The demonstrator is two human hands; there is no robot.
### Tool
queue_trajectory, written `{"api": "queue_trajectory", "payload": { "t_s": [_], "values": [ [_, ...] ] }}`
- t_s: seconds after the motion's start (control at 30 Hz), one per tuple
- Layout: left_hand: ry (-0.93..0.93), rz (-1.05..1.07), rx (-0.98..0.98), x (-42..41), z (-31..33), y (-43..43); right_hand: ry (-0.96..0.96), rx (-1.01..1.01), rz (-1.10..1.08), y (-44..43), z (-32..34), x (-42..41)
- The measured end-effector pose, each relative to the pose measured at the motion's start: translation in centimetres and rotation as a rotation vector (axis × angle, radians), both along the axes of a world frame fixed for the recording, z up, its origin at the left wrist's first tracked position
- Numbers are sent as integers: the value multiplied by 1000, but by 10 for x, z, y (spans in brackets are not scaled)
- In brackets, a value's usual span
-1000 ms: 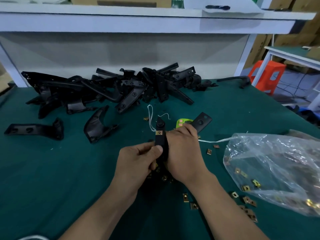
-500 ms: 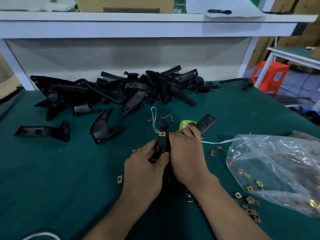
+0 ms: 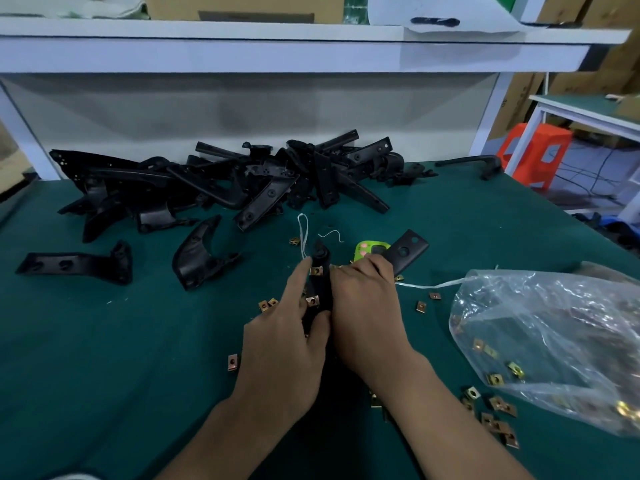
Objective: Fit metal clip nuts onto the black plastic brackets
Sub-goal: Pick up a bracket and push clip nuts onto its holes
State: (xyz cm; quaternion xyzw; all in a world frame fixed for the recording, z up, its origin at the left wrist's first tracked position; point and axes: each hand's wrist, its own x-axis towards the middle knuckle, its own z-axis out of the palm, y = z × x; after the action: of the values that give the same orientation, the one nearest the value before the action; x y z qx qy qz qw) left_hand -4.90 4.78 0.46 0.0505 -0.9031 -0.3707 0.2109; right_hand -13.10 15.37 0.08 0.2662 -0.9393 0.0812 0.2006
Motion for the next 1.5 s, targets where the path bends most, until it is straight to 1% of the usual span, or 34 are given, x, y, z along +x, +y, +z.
{"api": "queue_trajectory", "payload": {
  "t_s": [0.07, 0.13, 0.2, 0.33, 0.4, 0.5, 0.57, 0.73, 0.87, 0.97, 1.1, 1.2, 1.33, 1.5],
  "values": [
    [-7, -6, 43, -1, -3, -1, -10, -16, 17, 0, 0, 0],
    [-31, 18, 203, -5, -6, -1, -35, -8, 24, 1, -1, -2],
    [-52, 38, 379, -11, -7, 0, -55, -58, 28, 2, -4, -4],
    [-71, 78, 511, -18, -6, -3, -80, -148, 20, 4, -7, -4],
    [-133, 87, 613, -20, -7, -7, -102, -132, 44, 4, -6, -4],
    [-258, 34, 891, -19, 1, -14, -128, -126, 87, 2, -5, -5],
    [-292, 15, 963, -21, 5, -20, -132, -150, 116, 1, -4, -5],
    [-307, 30, 1009, -23, 12, -27, -113, -175, 141, 0, -4, -5],
    [-348, -39, 926, -25, 15, -36, -162, -230, 210, 1, -4, -5],
    [-373, -91, 865, -25, 18, -44, -169, -235, 258, 1, -5, -6],
    [-403, -159, 829, -22, 20, -50, -164, -227, 304, 1, -4, -5],
    [-379, -148, 842, -21, 21, -49, -169, -230, 304, 1, -3, -5],
    [-358, -98, 868, -23, 19, -46, -263, -251, 313, 0, -5, -6],
    [-357, -32, 808, -22, 21, -43, -201, -245, 268, 0, -9, -6]
  ]
}}
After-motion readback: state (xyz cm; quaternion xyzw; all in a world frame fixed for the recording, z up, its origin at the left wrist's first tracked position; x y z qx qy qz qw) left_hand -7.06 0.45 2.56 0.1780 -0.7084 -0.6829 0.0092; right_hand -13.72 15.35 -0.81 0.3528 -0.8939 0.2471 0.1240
